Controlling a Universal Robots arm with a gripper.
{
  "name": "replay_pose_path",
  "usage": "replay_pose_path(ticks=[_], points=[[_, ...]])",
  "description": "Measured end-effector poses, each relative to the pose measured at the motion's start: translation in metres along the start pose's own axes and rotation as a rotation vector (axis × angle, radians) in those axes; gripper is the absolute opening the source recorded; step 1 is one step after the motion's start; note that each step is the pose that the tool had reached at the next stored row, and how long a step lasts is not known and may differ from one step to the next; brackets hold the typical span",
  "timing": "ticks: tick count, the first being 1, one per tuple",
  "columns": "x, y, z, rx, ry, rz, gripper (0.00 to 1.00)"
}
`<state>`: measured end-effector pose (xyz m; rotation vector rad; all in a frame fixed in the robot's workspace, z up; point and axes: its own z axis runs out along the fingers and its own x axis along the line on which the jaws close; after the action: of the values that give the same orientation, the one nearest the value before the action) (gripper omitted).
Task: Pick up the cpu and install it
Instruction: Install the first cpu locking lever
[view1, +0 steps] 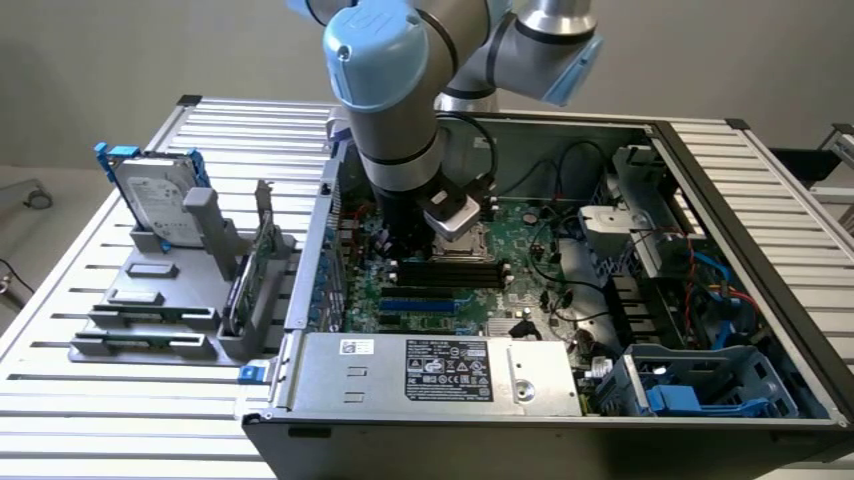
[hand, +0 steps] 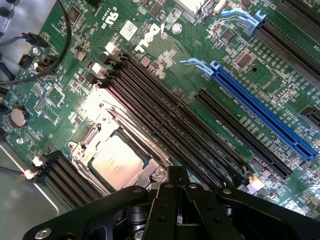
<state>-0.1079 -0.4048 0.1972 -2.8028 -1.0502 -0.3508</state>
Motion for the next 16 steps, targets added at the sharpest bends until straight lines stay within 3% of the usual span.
replay_pose_path(ticks=[12, 16], points=[[0.0001, -0.0029, 0.004, -0.0001, 0.0002, 0.0, 0.11], [0.0, -0.0032, 0.004, -0.0029, -0.0024, -0.001, 0.11]])
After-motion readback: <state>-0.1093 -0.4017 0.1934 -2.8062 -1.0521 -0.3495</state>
